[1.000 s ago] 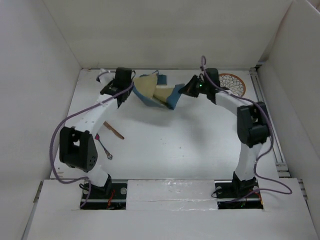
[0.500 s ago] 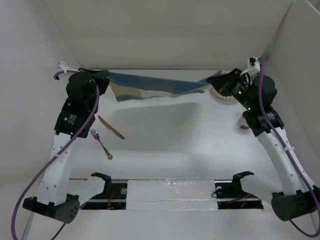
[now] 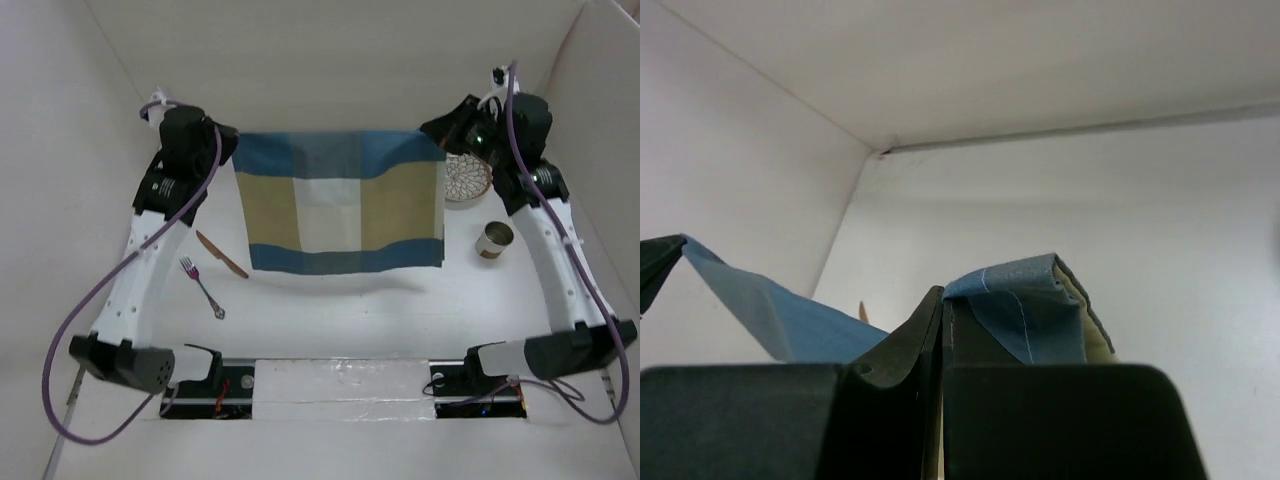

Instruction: Set the dinner table for one person

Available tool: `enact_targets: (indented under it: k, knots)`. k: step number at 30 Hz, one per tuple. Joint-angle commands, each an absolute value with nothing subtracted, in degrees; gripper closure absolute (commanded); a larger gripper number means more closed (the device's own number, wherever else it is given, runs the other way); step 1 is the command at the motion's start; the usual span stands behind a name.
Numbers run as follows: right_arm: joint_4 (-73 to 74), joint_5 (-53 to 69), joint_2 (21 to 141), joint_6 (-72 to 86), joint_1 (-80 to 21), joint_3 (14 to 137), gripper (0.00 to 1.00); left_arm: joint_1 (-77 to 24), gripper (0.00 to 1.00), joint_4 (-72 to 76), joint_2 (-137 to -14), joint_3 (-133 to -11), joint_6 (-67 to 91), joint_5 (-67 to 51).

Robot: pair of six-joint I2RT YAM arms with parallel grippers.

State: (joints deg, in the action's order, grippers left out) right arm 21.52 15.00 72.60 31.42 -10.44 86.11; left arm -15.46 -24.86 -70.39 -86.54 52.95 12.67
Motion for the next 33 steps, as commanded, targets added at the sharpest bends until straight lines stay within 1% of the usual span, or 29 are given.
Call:
enact_targets:
  k: [1, 3, 4, 7, 8, 9, 11, 14, 17, 18, 20, 21, 22, 23, 24, 25, 26, 27, 28, 30, 31, 32, 33]
  knots:
    - [22.23, 20.64, 82.15, 27.52, -7.56, 97.35, 1.00, -14.07, 1.00, -20.75, -77.23, -97.68, 46.85, 10.99]
    - [23.28, 24.24, 87.16, 26.90, -5.81, 102.80, 1.00, -12.32, 1.00, -20.74, -84.09, -103.94, 45.27, 8.80]
    - [23.29, 28.09, 92.06, 26.89, -5.10, 108.05, 1.00, -11.61, 1.00, -22.22, -86.46, -110.59, 44.48, 6.27]
    - [25.75, 29.87, 99.98, 26.89, -3.79, 117.55, 1.00, -9.76, 1.00, -24.08, -95.17, -120.38, 42.72, 3.87]
    - [25.75, 29.88, 101.32, 26.89, -3.78, 119.25, 1.00, -9.76, 1.00, -24.69, -97.01, -125.98, 42.02, 2.30]
    - [25.75, 31.28, 102.47, 26.89, -3.26, 120.66, 1.00, -9.15, 1.00, -24.70, -99.82, -128.12, 41.32, 1.42]
    - [25.22, 32.07, 104.06, 27.50, -3.25, 123.73, 1.00, -9.14, 1.00, -24.00, -100.63, -130.69, 40.70, 0.62]
    - [23.65, 32.78, 104.77, 28.12, -2.72, 124.37, 1.00, -9.14, 1.00, -21.01, -99.15, -127.11, 40.69, -1.93]
    - [22.60, 32.78, 103.72, 28.12, -3.25, 121.66, 1.00, -9.14, 1.00, -14.87, -93.71, -114.91, 40.69, -3.07]
    - [21.46, 32.78, 101.62, 27.60, -3.25, 116.07, 1.00, -9.14, 1.00, -10.76, -92.04, -106.35, 40.69, -3.60]
    - [16.54, 32.78, 98.80, 27.60, -3.77, 108.24, 1.00, -9.14, 1.00, -6.09, -87.13, -96.99, 41.48, -4.91]
    - [14.70, 32.78, 96.09, 27.60, -3.78, 99.58, 1.00, -9.14, 1.00, -3.72, -85.53, -92.42, 42.09, -5.79]
    - [12.76, 32.78, 94.85, 27.60, -3.78, 95.06, 1.00, -9.14, 1.00, 0.40, -84.21, -83.59, 42.88, -5.80]
    - [9.09, 32.26, 93.62, 27.60, -3.78, 90.75, 1.00, -9.66, 1.00, 2.09, -82.02, -79.58, 42.89, -6.67]
    - [7.66, 32.26, 91.52, 27.60, -3.78, 83.05, 0.99, -10.28, 1.00, 3.50, -81.13, -75.89, 43.50, -6.68]
    - [6.52, 32.26, 90.45, 27.60, -3.78, 79.32, 0.99, -10.28, 1.00, 5.95, -80.34, -69.24, 44.03, -6.68]
    - [4.07, 32.26, 89.40, 27.60, -4.30, 75.71, 0.99, -11.07, 1.00, 6.93, -79.64, -66.13, 44.82, -6.68]
    - [2.74, 32.26, 86.77, 27.60, -4.31, 68.80, 0.98, -11.68, 1.00, 8.42, -77.89, -60.61, 45.35, -6.68]
    - [0.11, 32.26, 85.27, 27.60, -4.31, 65.51, 0.98, -12.21, 1.00, 9.66, -76.91, -57.86, 46.66, -7.46]
    - [-0.44, 30.69, 81.93, 27.60, -4.31, 59.79, 0.97, -12.22, 1.00, 12.21, -73.76, -52.58, 47.81, -9.22]
    - [-1.31, 30.67, 80.09, 27.60, -4.83, 57.24, 0.94, -12.22, 1.00, 12.22, -72.44, -50.73, 47.81, -9.23]
    - [-1.32, 29.89, 76.50, 27.60, -4.83, 52.87, 0.80, -12.22, 1.00, 12.22, -71.20, -47.15, 48.33, -9.23]
    - [-1.32, 29.10, 74.72, 27.60, -4.83, 50.91, 0.68, -12.22, 1.00, 12.22, -69.97, -45.63, 48.34, -9.23]
